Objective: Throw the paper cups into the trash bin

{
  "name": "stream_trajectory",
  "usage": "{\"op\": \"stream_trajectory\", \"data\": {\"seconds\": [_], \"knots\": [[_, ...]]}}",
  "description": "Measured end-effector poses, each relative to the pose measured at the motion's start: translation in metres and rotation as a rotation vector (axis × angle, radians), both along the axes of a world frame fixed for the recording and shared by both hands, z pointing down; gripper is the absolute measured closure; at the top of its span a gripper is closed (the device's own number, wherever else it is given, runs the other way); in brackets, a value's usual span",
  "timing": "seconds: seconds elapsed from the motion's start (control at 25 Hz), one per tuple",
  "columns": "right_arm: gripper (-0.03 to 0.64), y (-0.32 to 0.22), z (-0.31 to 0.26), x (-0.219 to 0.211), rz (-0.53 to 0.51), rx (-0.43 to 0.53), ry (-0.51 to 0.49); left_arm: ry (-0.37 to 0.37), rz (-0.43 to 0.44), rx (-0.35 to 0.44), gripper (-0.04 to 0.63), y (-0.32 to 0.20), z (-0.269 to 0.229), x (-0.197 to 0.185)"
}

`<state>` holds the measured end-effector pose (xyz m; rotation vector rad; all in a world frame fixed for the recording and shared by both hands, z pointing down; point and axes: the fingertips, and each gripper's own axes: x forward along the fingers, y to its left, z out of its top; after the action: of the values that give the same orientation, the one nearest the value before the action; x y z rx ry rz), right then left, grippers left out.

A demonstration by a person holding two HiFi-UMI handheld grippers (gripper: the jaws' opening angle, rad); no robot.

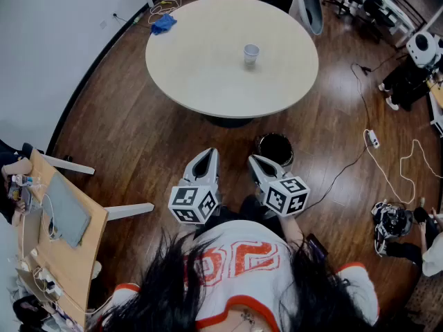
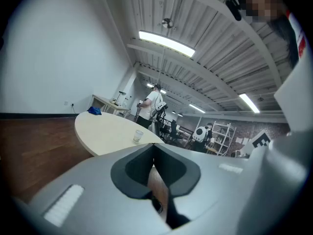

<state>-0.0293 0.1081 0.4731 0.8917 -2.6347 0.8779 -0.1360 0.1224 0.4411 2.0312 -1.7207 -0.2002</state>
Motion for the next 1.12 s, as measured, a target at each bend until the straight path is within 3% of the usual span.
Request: {"op": "stream_trajectory", "data": {"seconds": [0.56, 1.12], "knots": [[0.614, -0.056, 0.012, 0.014, 0.033, -0.028, 0.0, -0.023, 0.005, -0.027, 0.595, -0.052, 0.009, 0.009], [0.614, -0.16, 0.007, 0.025, -0.055, -0.023, -0.005, -0.04, -0.087, -0.027, 0.595, -0.15, 0.002, 0.018]]}}
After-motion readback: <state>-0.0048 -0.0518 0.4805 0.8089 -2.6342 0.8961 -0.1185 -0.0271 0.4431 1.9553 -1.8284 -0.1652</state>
